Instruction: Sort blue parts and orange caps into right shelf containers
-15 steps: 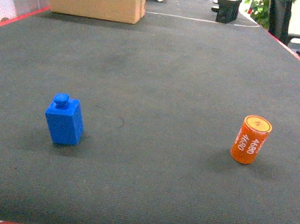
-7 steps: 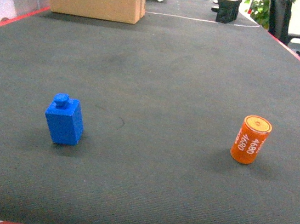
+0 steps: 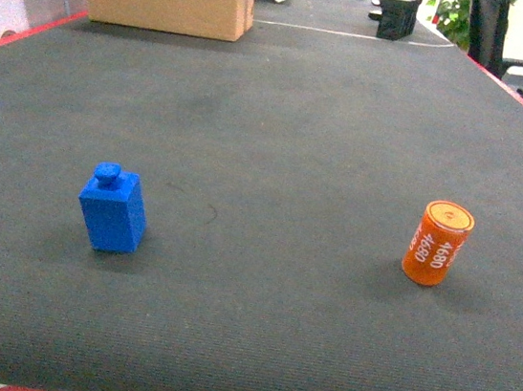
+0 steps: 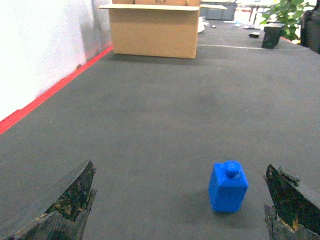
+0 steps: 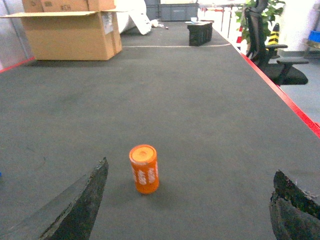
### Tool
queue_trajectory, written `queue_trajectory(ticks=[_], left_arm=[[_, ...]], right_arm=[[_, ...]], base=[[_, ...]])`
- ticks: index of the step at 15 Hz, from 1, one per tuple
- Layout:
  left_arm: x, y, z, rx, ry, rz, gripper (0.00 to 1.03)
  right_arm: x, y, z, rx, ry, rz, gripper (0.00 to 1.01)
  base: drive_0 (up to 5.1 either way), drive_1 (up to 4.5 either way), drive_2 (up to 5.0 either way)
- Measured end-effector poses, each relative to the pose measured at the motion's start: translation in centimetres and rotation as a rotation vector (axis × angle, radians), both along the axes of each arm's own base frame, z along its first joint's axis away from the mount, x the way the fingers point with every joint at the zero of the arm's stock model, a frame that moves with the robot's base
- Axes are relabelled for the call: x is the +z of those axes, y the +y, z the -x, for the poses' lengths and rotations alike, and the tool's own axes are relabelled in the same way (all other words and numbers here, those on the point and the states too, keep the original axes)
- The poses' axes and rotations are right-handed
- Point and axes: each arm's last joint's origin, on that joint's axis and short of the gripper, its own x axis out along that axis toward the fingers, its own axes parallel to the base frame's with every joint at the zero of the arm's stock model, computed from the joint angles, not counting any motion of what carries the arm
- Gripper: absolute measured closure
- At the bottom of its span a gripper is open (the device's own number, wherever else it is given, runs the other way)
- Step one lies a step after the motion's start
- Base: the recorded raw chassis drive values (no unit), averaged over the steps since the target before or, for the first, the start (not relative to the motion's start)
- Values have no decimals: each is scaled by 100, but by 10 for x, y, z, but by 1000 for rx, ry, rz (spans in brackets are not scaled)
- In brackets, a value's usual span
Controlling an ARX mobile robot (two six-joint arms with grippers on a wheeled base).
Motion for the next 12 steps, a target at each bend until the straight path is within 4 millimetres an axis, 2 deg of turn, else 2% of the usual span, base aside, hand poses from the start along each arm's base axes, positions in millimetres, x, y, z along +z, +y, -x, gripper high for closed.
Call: queue_trajectory(ticks=[2, 4, 6, 9, 12], left_arm=[[-1, -10, -37, -62, 5, 3, 5], [-19, -18, -70, -80, 54, 9, 5], [-34, -28, -90, -97, 96, 14, 5], [-55, -43, -108, -141, 160, 10, 5], [-69, -50, -122, -154, 188, 5, 5]], right_arm=[[-3, 12, -36, 38, 27, 12, 3], [-27, 23, -70, 45, 125, 20, 3], [-46, 30, -93, 45, 196, 23, 3], [-71, 36, -110, 46, 286, 27, 3], [-82, 38, -120, 43, 319, 24, 3]], base=[[0, 0, 0], [0, 0, 0], [0, 0, 0], [0, 0, 0], [0, 0, 0]])
